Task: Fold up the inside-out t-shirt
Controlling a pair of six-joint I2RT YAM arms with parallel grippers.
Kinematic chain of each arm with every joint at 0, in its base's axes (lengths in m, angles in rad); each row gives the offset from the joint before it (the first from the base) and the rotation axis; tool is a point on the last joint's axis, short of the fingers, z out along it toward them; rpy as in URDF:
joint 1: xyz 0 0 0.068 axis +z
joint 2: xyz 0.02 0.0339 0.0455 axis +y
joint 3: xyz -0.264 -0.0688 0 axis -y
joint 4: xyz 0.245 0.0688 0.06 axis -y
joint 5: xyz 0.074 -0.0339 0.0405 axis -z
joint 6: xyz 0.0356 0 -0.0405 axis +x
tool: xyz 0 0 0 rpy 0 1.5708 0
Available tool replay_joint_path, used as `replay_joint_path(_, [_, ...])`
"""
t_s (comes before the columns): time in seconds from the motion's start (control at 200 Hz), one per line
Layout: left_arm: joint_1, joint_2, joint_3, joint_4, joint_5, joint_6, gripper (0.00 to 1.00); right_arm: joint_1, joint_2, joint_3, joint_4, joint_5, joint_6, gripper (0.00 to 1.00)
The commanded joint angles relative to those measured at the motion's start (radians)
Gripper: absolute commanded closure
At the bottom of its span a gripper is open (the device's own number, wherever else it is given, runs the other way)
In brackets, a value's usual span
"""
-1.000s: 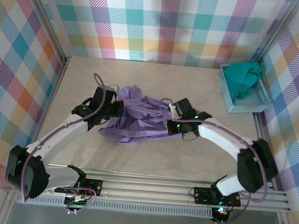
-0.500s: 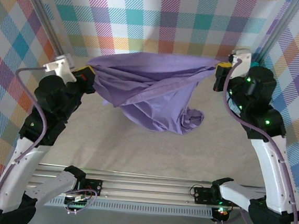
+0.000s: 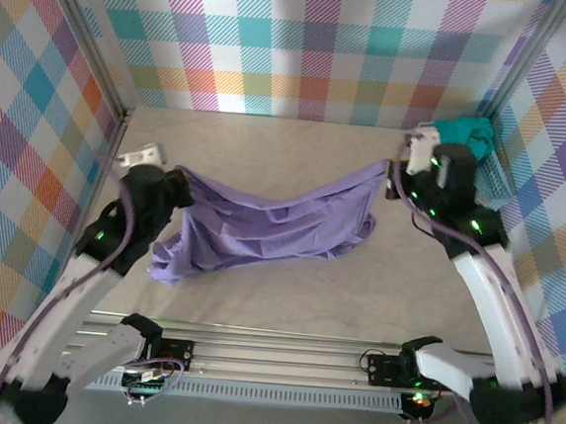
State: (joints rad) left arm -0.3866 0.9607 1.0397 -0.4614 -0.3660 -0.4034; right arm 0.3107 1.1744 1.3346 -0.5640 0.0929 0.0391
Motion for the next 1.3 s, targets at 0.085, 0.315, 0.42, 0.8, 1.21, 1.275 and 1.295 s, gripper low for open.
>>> replay_joint_path(0.085, [0.198,0.435,0.516,0.143,0.125,-0.02,1.0,-0.103,0.344,0.434,0.204,-0.044,0.019,1.0])
replay_joint_path(0.315, [0.229,0.654,1.203,0.065,0.313,0.052,1.0,-0.128,0.564,1.168,0.061,-0.063,-0.053,1.0])
replay_joint_path(0.42, [0.229,0.635,1.3,0.037,0.354,0.078,1.0,-0.128,0.582,1.32,0.026,-0.086,-0.084,1.0])
replay_joint_path(0.8, [0.21,0.047,0.306,0.097,0.469,-0.072,0.88,-0.128,0.133,0.51,0.005,-0.182,-0.023,1.0])
replay_joint_path(1.21, [0.135,-0.534,-0.711,-0.101,0.52,-0.376,0.42,-0.122,-0.167,-0.545,-0.033,-0.315,0.242,1.0])
replay_joint_path(1.275, [0.133,-0.541,-0.689,-0.088,0.501,-0.364,0.36,-0.123,-0.167,-0.577,-0.038,-0.262,0.254,0.93])
replay_joint_path(1.295, [0.134,-0.53,-0.68,-0.073,0.501,-0.356,0.35,-0.122,-0.167,-0.582,-0.034,-0.251,0.25,0.92])
